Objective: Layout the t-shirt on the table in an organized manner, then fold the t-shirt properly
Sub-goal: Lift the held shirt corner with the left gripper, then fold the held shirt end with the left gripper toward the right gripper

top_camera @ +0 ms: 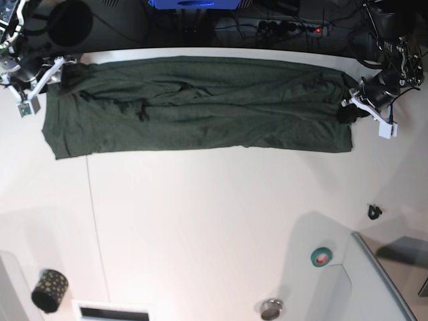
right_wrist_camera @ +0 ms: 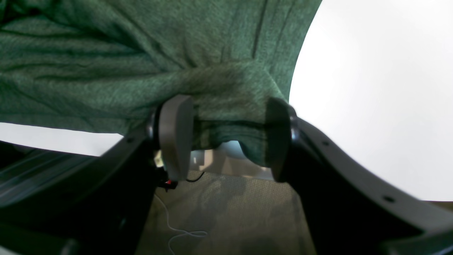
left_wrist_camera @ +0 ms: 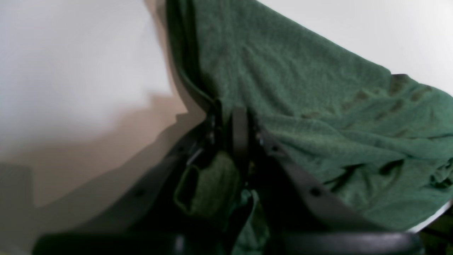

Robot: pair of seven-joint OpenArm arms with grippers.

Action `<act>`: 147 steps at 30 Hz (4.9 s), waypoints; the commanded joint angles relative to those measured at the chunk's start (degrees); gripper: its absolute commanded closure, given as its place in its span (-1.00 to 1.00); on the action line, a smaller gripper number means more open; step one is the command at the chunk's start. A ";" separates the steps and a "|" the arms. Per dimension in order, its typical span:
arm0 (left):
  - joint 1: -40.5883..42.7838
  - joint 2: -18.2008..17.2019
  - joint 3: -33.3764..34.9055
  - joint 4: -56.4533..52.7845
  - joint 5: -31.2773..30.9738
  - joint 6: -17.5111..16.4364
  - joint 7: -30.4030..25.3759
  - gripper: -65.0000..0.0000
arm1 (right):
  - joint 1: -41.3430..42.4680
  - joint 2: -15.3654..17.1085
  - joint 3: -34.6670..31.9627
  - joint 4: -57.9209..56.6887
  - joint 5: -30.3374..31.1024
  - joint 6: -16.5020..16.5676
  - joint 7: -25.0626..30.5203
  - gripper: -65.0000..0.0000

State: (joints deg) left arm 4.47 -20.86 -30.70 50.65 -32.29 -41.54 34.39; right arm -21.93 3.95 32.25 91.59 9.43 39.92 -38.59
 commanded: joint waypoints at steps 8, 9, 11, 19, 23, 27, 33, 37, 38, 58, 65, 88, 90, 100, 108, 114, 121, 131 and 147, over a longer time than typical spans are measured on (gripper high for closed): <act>6.74 -2.39 -6.36 15.68 1.74 1.54 0.99 1.00 | 0.00 0.76 0.32 1.11 0.55 0.08 0.74 0.06; 8.15 -2.30 -7.32 18.75 1.74 1.54 1.08 1.00 | 0.00 0.76 0.32 1.11 0.55 0.08 0.74 0.06; 10.61 -1.69 -7.50 24.56 1.83 1.54 1.08 1.00 | 0.00 0.76 0.32 1.11 0.55 0.08 0.74 0.06; 16.76 4.29 -3.54 43.02 7.81 1.54 1.34 1.00 | 0.53 0.76 0.32 1.20 0.55 0.08 0.57 0.06; 17.64 8.95 4.28 46.36 17.74 1.54 1.34 1.00 | 0.79 0.76 0.32 1.20 0.55 0.08 0.57 0.06; 17.20 12.99 9.73 46.88 23.81 1.54 1.34 1.00 | 0.79 0.76 0.32 1.20 0.55 0.08 0.57 0.06; 15.62 16.33 14.48 47.76 27.68 1.54 1.34 1.00 | 0.79 0.76 0.32 1.20 0.55 0.08 0.57 0.06; 14.65 17.48 14.48 49.35 27.85 1.54 1.43 1.00 | 0.79 0.76 0.32 1.20 0.55 0.08 0.57 0.06; 14.48 17.48 14.48 49.79 27.85 1.54 1.43 1.00 | 0.79 0.76 0.32 1.20 0.55 0.08 0.57 0.06; 9.29 17.57 28.90 44.78 27.41 8.18 1.43 1.00 | 0.88 0.76 0.32 1.20 0.55 0.08 0.57 0.06; 9.29 17.57 28.98 43.63 27.41 8.18 1.43 1.00 | 0.97 0.76 0.32 1.20 0.55 0.08 0.57 0.06; 7.88 18.97 33.91 40.56 27.41 12.04 1.43 1.00 | 1.67 0.76 0.32 1.11 0.46 0.08 0.48 0.06; 7.88 18.97 34.52 40.56 27.41 12.13 1.43 1.00 | 1.67 0.76 0.32 1.11 0.46 0.08 0.48 0.06; 7.79 19.06 35.05 40.47 27.41 12.22 1.43 1.00 | 1.76 0.85 0.32 1.11 0.46 0.08 0.48 0.06; 7.71 18.97 35.40 40.56 27.41 12.22 1.43 0.79 | 1.76 0.85 0.23 1.11 0.46 0.08 0.48 0.06; 5.77 18.88 40.41 40.56 27.59 12.22 1.43 -0.01 | 1.76 0.85 0.23 1.11 0.46 0.08 0.48 0.06; 4.01 19.15 47.27 40.64 27.41 12.22 3.10 -0.09 | 1.76 0.85 0.23 1.11 0.46 0.08 0.48 0.06; 4.10 18.97 45.16 47.94 27.50 12.31 5.74 -0.08 | 1.76 0.85 0.23 1.11 0.46 0.08 0.48 0.06; 5.07 16.60 29.42 41.17 27.94 18.55 5.74 1.00 | 2.46 0.76 0.23 1.11 0.46 0.08 0.48 0.06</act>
State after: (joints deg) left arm 10.02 -4.29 -1.41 90.94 -3.49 -22.87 41.34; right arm -19.70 3.95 32.25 91.64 9.19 39.92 -38.98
